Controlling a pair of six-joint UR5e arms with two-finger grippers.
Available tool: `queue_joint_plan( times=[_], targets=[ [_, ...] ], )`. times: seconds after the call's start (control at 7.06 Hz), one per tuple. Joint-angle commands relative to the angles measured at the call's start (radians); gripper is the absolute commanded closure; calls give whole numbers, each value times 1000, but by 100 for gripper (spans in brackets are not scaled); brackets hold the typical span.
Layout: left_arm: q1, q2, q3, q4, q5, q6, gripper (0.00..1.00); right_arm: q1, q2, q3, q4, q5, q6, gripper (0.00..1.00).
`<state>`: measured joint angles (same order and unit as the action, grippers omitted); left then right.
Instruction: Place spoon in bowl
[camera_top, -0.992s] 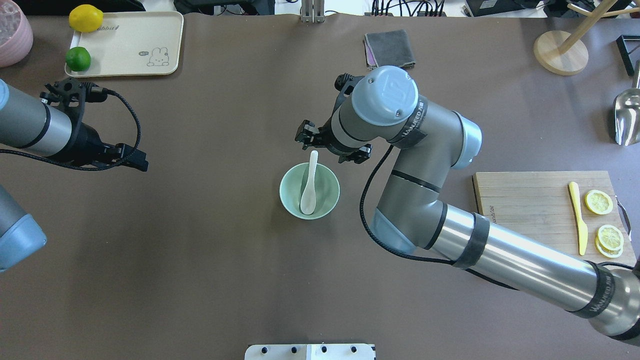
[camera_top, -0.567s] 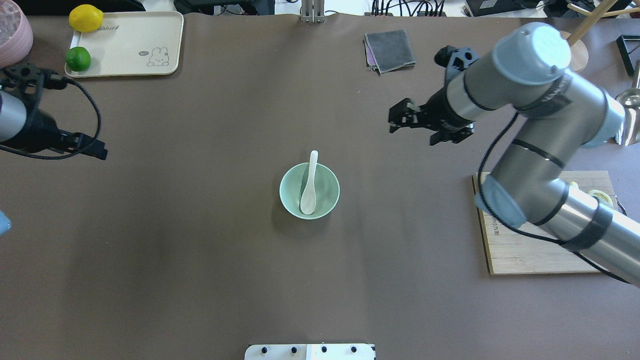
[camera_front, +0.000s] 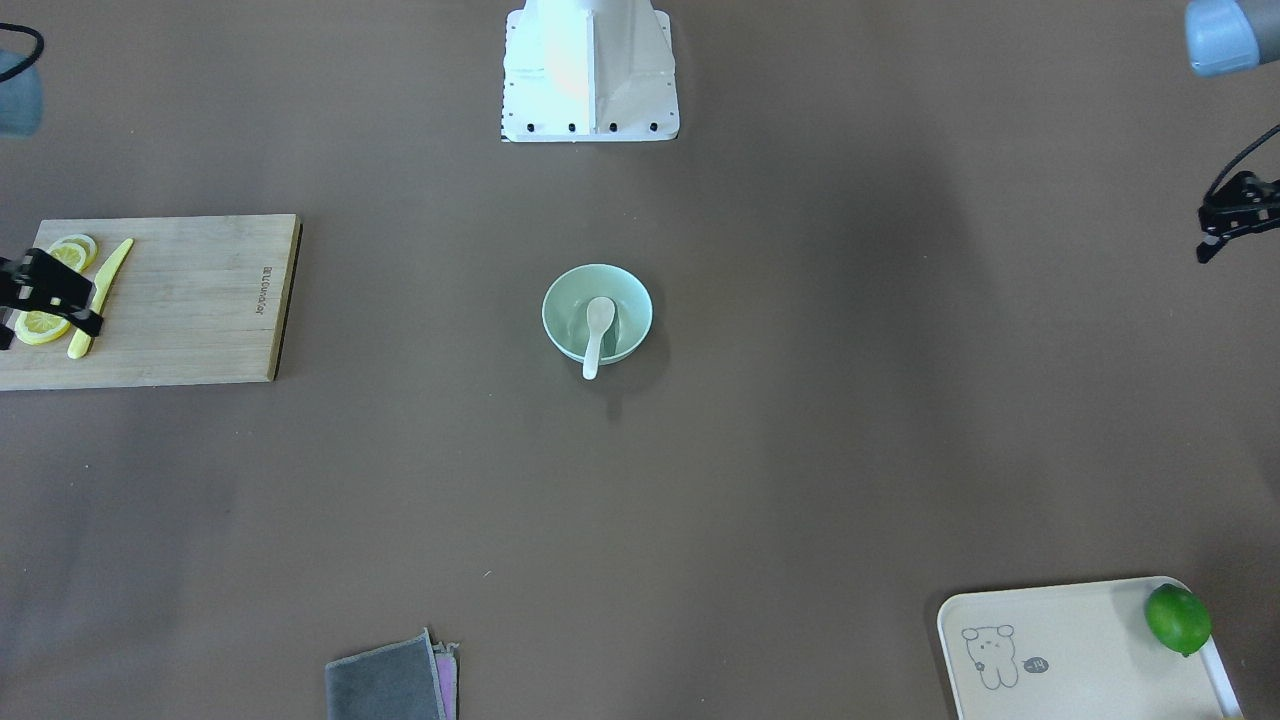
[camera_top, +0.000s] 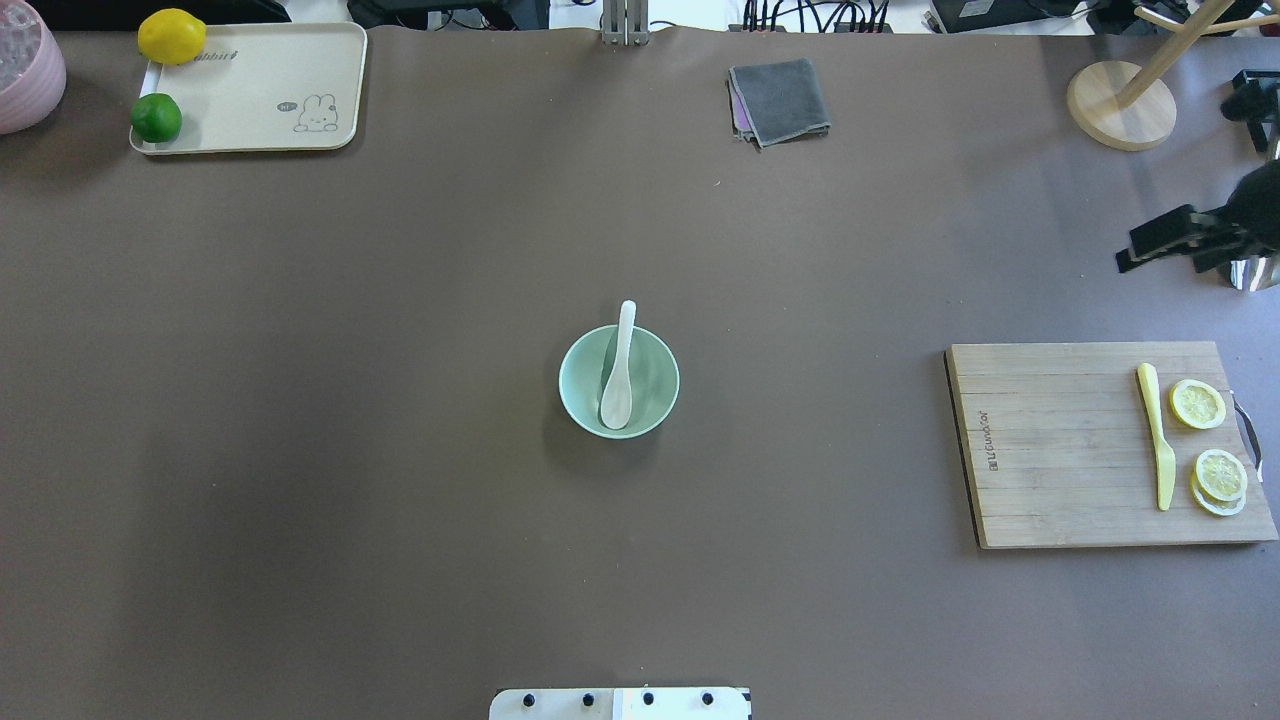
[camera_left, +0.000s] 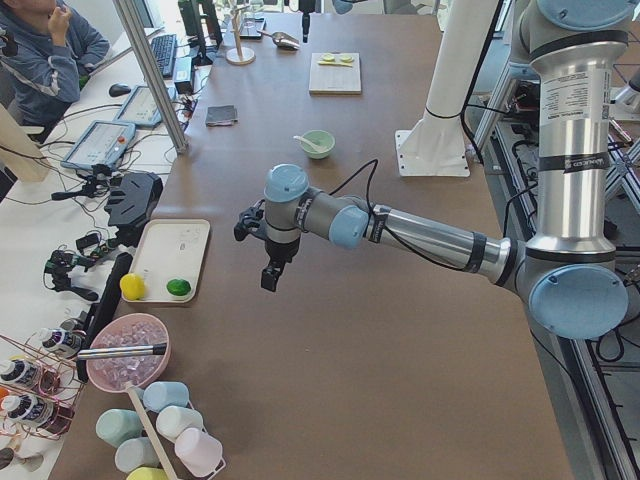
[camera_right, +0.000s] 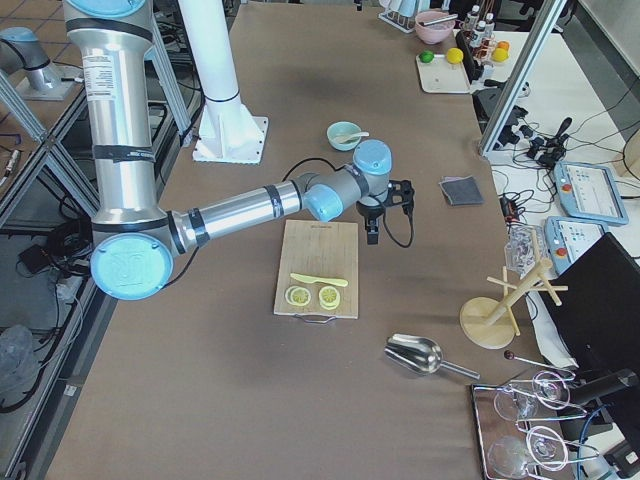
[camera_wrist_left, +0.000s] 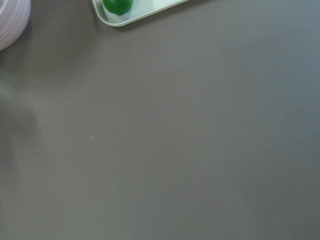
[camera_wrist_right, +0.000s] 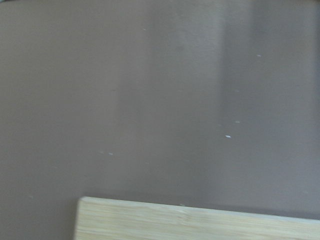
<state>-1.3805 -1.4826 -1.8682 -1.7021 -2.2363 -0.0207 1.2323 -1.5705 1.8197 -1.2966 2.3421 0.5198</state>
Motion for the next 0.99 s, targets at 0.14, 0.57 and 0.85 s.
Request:
queue_joint_plan(
  times=[0.14, 0.57, 0.85],
  targets=[
    [-86, 125, 55, -4, -38, 133, 2, 215, -140, -23, -137, 6, -468, 0],
    [-153, 130, 56, 1, -42, 133, 2, 266, -152, -76, -159, -9, -626, 0],
    [-153, 117, 113, -2, -36, 130, 2, 266, -134, -79, -153, -33, -615, 0]
  ],
)
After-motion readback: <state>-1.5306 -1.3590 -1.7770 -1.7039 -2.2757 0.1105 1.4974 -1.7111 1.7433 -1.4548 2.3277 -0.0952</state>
